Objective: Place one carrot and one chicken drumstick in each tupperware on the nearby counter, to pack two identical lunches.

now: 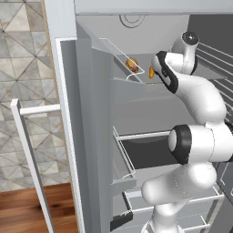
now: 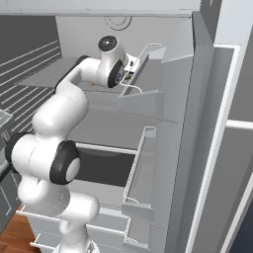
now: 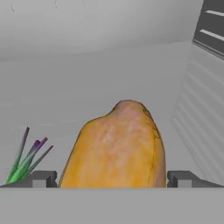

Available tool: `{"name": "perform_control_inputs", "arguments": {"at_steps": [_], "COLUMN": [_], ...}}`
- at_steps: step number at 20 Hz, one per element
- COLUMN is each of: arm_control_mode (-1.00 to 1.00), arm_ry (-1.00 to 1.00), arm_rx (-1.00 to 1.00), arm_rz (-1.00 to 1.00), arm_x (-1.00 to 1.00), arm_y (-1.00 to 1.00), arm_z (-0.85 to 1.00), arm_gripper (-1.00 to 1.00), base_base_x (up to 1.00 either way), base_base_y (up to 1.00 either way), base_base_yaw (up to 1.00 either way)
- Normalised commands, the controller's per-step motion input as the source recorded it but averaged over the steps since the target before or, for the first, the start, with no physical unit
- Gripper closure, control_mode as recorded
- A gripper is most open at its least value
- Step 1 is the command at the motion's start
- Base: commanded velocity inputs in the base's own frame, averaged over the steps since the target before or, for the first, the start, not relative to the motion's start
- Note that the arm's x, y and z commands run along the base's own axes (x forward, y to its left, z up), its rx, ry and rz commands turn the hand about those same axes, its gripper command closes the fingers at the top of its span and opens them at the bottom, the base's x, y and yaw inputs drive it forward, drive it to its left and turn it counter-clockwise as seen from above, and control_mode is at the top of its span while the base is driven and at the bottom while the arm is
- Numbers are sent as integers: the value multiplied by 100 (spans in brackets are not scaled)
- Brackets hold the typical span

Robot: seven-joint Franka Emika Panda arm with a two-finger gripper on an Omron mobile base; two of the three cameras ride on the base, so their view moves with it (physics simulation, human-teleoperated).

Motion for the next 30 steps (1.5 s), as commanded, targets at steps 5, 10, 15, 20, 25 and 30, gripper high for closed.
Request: {"name": "perform_control_inputs", "arguments": {"at_steps": [5,10,15,20,25,30], "arm_control_mode": [-100,-100,-100,-100,-100,-100], "arm_ry": [0,-2,-9,-7,-9,0], "arm_rx": [0,0,0,0,0,0], "arm_rz": [2,0,0,0,0,2], "arm_x": [24,3,35,-68,-100,-100], "arm_y": [0,0,0,0,0,0], "arm_z": [-44,-62,-30,-21,27,49], "arm_gripper": [-100,100,100,100,100,100], "base_base_x": [0,0,0,0,0,0], "base_base_y": [0,0,0,0,0,0], "base_base_yaw": [0,0,0,0,0,0]}}
